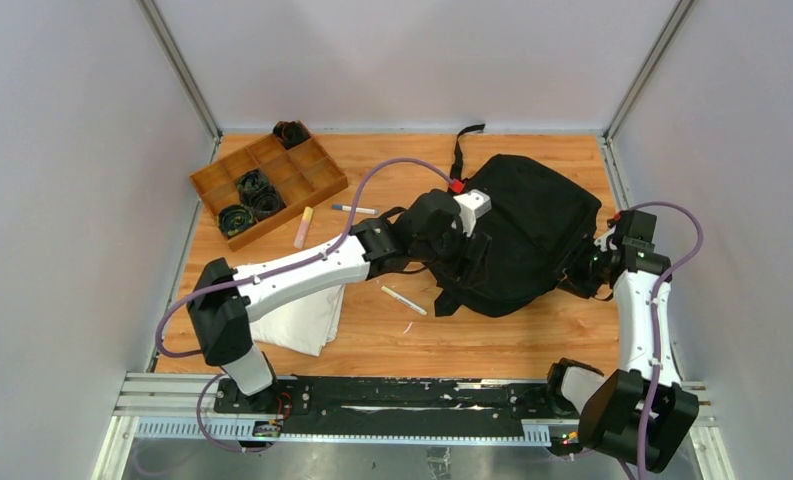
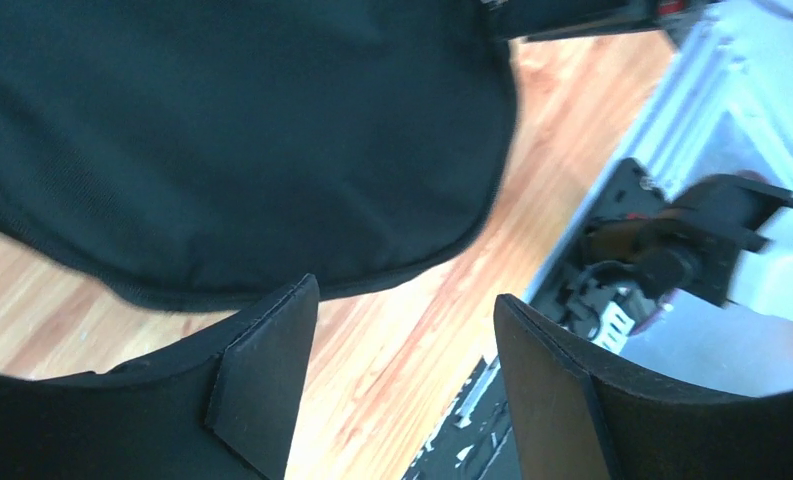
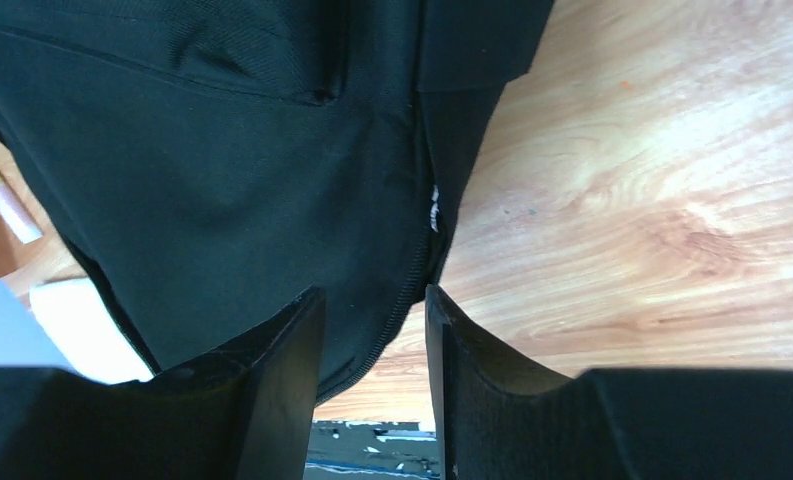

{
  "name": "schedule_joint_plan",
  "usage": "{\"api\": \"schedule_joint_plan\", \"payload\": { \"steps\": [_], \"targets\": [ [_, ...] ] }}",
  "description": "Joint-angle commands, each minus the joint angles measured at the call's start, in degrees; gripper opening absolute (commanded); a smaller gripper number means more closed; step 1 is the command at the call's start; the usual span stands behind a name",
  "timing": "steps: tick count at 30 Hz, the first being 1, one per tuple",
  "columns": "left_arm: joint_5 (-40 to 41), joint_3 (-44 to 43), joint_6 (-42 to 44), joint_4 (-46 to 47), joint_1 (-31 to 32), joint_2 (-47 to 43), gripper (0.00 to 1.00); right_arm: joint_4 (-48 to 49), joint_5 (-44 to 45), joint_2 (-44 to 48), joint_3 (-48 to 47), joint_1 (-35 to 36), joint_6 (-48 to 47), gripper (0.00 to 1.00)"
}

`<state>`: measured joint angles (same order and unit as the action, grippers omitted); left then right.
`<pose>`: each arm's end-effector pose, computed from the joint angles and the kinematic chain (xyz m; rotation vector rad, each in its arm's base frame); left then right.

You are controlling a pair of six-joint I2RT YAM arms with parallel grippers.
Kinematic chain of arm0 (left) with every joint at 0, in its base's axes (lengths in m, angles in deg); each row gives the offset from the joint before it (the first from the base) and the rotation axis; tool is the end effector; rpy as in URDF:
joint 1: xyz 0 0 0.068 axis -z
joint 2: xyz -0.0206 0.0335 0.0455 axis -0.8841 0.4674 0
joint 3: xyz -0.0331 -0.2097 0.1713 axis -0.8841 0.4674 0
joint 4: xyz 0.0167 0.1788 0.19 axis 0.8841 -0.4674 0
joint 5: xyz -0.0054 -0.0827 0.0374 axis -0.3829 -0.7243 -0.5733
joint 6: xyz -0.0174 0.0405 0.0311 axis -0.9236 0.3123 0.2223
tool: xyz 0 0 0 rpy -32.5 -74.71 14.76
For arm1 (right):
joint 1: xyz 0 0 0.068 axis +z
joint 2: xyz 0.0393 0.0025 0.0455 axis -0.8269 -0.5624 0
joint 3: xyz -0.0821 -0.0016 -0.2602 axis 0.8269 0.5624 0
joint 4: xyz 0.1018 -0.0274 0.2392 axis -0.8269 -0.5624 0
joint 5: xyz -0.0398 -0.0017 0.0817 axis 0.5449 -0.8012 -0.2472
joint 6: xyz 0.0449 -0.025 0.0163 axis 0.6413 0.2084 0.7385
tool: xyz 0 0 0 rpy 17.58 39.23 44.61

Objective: Pack the student bag
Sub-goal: Zip the student bag at the center of the board.

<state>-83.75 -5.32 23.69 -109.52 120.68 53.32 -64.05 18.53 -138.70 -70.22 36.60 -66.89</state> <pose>0.1942 -0.3285 0.3221 0.8212 2.1491 -0.9595 0.1861 -0.0507 0.2624 0.7515 2.4188 0.5052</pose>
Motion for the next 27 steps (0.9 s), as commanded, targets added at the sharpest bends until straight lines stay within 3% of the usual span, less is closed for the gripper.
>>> {"api": "schedule_joint_plan", "payload": {
  "steps": [1,9,14,18,27],
  "targets": [
    [12.3,-1.9,-7.7,-9.5,0.0,2.6,0.72,2.5,-5.2,-1.1,0.0,-0.9,1.7,0.45],
    [11.8,5.4,-26.7,0.2,-0.3,3.0,0.8,3.2,-5.3,-0.7,1.0,-0.9,1.9,0.57],
    [10.4,6.2,-34.4,3.0,-1.2,5.3,0.8,3.6,-6.4,-0.6,1.6,-0.9,1.6,0.58],
    [9.8,10.0,-41.5,10.5,-1.7,5.1,0.79,3.9,-7.4,-0.1,2.0,-0.9,1.6,0.58],
    [6.6,9.8,-43.2,10.3,-2.3,6.8,0.75,3.9,-7.5,0.0,2.8,-0.9,1.1,0.58]
  ]
}}
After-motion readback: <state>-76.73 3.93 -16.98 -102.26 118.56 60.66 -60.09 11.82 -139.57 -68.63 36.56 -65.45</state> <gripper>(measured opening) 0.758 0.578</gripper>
